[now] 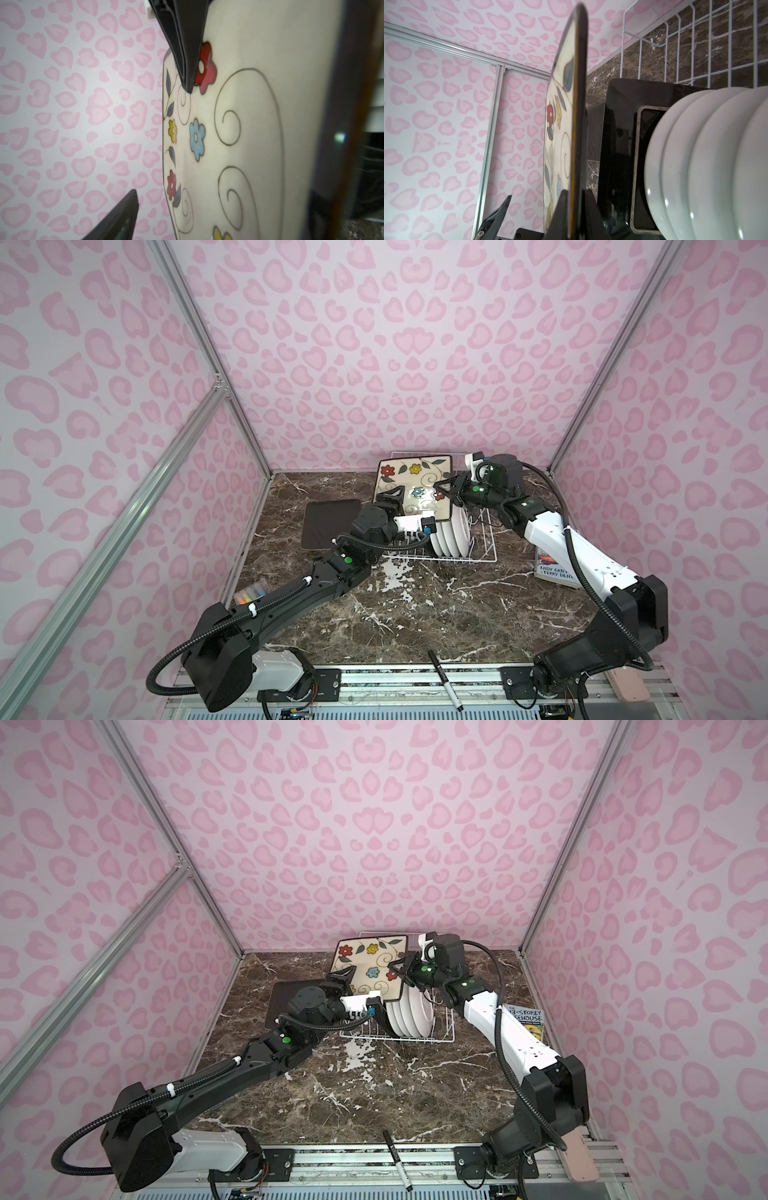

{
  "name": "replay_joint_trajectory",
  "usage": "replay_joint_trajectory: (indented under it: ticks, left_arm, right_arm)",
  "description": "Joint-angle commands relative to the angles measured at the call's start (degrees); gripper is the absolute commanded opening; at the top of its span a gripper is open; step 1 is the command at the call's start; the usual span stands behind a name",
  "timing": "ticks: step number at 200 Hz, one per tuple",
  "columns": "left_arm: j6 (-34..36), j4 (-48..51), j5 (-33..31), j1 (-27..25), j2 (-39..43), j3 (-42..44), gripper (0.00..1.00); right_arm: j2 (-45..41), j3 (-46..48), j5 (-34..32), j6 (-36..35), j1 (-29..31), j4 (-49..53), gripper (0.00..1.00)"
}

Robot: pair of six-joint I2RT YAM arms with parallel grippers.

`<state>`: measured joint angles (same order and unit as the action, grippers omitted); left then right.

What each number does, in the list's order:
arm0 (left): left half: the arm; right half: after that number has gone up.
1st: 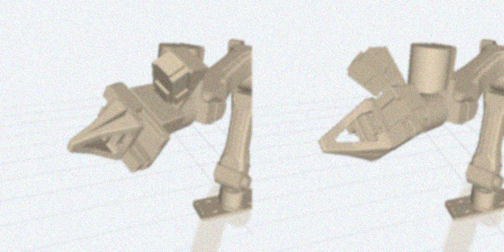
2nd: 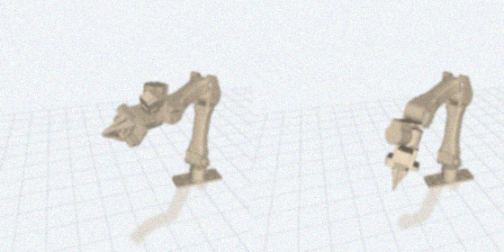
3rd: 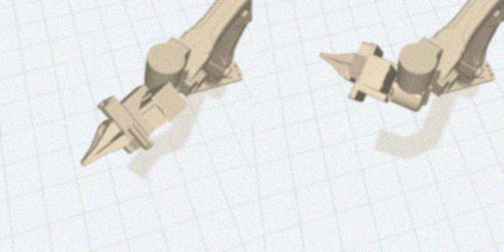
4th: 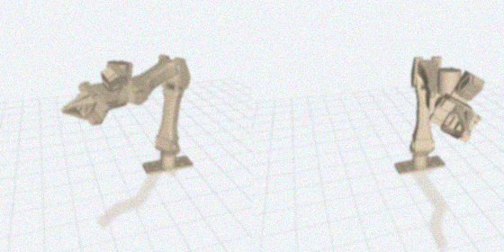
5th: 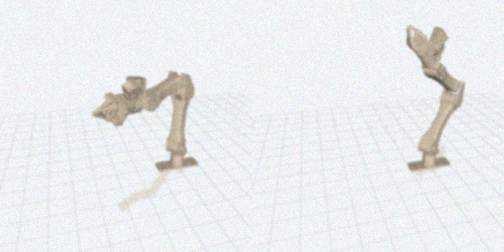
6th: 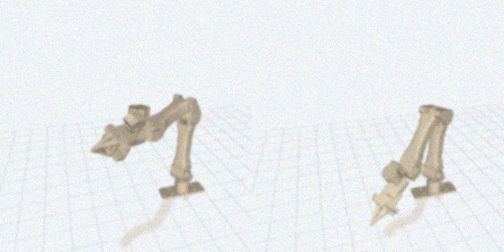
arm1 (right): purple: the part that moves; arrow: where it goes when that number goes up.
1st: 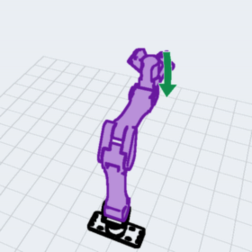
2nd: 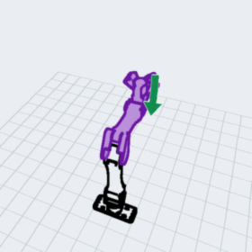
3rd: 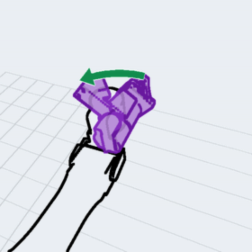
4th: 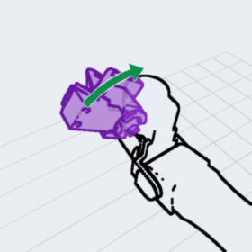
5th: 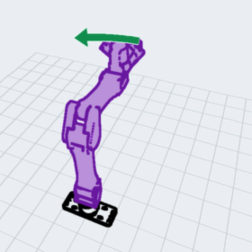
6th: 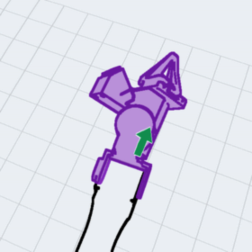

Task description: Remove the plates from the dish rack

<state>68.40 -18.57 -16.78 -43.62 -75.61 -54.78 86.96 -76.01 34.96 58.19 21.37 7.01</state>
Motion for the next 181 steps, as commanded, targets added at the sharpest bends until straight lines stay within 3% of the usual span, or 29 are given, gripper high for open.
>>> replay_joint_trajectory:
  ticks: [1,52,143,160,181]
  left_arm:
    - [-4.4,-3.5,-1.9,0.1,1.7,-0.3,0.81]
    - [-11.0,-2.1,-2.8,0.8,4.7,1.0,0.91]
    - [-24.4,5.7,-0.2,6.6,12.9,3.8,0.92]
    - [-30.3,7.0,2.1,8.7,14.1,3.1,0.93]
    - [-44.9,13.1,7.2,13.3,14.1,-2.4,0.94]
  right_arm:
    - [-1.1,1.1,-2.1,-0.1,-1.1,-6.8,0.00]
    - [-2.1,2.2,-3.5,1.4,-2.4,-8.9,0.00]
    - [-5.1,5.4,-6.6,2.6,-4.1,-15.3,0.00]
    - [-5.2,5.8,-6.3,2.6,-4.3,-15.2,0.00]
    - [-5.5,6.3,-6.0,2.5,-4.2,-15.2,0.00]
